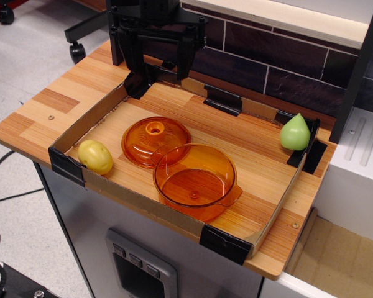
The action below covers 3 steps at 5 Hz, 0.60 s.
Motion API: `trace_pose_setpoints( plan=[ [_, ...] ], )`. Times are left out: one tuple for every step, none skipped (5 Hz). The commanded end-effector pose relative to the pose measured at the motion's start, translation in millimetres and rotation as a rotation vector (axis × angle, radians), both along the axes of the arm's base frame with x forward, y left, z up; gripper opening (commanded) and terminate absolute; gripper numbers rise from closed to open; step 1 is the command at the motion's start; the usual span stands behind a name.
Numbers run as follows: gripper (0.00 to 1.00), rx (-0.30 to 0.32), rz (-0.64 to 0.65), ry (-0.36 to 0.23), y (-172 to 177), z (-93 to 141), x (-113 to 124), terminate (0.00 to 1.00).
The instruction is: Take lid off pot
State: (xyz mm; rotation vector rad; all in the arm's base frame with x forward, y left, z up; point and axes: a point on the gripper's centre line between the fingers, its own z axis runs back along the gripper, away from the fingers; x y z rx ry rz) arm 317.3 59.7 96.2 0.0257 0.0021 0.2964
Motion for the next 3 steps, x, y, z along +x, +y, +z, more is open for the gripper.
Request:
trace_pose_setpoints(
  plan=[
    [1.0,0.011,-0.012,-0.065,5.5,21.9,0.9,0.0],
    [1.0,0.011,-0.012,-0.065,5.5,21.9,0.9,0.0],
    [1.0,0.011,-0.012,-0.065,5.5,21.9,0.9,1.0]
  ],
)
